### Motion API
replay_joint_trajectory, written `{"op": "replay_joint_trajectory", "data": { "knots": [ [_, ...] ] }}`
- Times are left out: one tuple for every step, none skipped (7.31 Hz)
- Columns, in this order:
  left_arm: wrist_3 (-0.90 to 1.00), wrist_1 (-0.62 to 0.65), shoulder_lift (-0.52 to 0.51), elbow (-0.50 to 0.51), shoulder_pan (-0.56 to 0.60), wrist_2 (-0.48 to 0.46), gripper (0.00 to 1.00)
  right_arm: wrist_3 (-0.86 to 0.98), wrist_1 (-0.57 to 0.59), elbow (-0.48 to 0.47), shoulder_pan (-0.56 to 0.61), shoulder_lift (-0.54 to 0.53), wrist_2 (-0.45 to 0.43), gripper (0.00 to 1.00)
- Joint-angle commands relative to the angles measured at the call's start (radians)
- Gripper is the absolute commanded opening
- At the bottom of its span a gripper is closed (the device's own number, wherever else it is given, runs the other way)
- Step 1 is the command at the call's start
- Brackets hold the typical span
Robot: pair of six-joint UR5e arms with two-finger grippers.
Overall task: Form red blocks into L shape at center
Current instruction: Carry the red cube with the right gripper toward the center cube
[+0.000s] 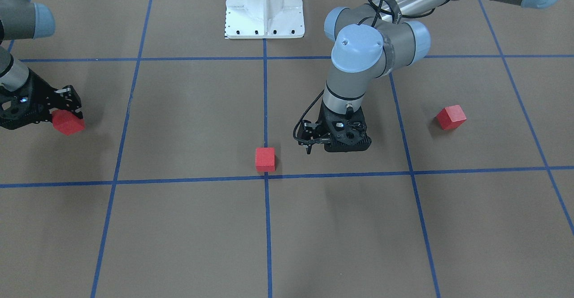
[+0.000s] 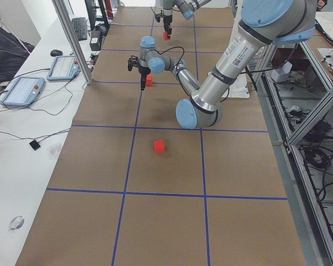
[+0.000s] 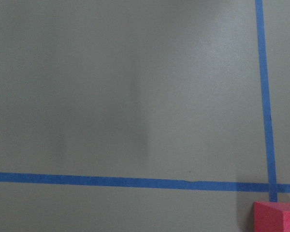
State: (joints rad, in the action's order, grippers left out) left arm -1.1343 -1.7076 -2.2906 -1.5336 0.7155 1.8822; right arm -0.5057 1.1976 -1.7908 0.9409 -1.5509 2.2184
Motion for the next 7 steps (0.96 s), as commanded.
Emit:
{"op": "replay_joint_trajectory", "data": {
  "knots": [
    [0.008, -0.003, 0.087, -0.075, 0.031, 0.001, 1.00, -0.008, 0.361, -0.053, 0.003, 0.258, 0.004, 0.00],
    [0.010, -0.003, 0.095, -0.073, 0.050, 0.003, 0.99, -0.017, 0.499, -0.058, -0.010, 0.378, 0.001, 0.00],
    [0.010, -0.009, 0.094, -0.051, 0.059, 0.003, 0.96, -0.134, 0.584, -0.058, -0.061, 0.484, -0.011, 0.00],
    [0.008, -0.009, 0.094, -0.040, 0.061, 0.003, 0.99, -0.316, 0.592, -0.053, -0.153, 0.559, -0.060, 0.00],
    [0.007, -0.009, 0.094, -0.031, 0.064, 0.002, 0.99, -0.459, 0.591, -0.042, -0.266, 0.625, -0.127, 0.00],
    [0.005, -0.010, 0.094, -0.025, 0.076, 0.003, 0.99, -0.543, 0.591, -0.012, -0.343, 0.696, -0.182, 0.00],
    [0.005, -0.010, 0.094, -0.023, 0.079, 0.003, 0.99, -0.624, 0.588, 0.055, -0.412, 0.775, -0.200, 0.00]
  ]
}}
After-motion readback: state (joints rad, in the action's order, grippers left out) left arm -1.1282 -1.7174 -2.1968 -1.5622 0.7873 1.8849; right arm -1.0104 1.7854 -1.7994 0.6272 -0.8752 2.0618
